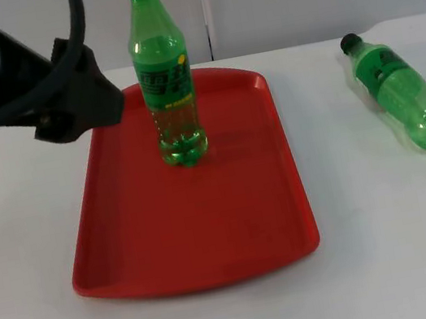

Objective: Place the bottle upright on the tray.

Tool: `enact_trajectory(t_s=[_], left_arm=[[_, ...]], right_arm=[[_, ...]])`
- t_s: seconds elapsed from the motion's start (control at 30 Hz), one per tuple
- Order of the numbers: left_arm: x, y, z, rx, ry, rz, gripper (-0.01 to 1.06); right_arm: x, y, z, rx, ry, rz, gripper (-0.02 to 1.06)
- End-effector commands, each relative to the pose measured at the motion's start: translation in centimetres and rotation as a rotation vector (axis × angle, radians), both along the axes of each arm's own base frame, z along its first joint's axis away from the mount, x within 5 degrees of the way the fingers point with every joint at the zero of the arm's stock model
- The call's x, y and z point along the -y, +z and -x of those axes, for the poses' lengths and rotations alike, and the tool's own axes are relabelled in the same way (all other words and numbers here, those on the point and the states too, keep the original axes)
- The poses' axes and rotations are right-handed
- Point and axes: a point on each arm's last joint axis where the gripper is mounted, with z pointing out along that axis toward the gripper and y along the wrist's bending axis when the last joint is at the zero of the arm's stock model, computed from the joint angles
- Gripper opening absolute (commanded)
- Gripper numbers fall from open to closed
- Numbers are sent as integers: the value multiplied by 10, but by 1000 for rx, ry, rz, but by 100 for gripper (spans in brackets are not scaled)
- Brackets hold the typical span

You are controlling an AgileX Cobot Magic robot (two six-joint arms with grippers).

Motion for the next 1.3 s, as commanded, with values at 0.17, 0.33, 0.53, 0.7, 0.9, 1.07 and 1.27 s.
enact_trajectory(t_s=[0.17,0.33,0.53,0.7,0.9,1.07,1.27], left_arm=[[-7,20,17,38,-21,1,93],[-19,45,39,120,-30,38,93],[-31,66,70,177,-67,84,93],[-47,77,103,189,-92,89,93],[-64,73,135,249,-64,165,93],[-77,62,161,248,-60,186,93],[-89,48,187,233,-73,170,93]], right_arm=[[0,0,0,7,-8,-1,105],[0,0,0,7,-8,-1,105],[0,0,0,7,-8,-1,105],[0,0,0,7,-10,2,105],[0,0,0,7,-10,2,105],[0,0,0,7,-10,2,105],[0,0,0,7,-10,2,105]])
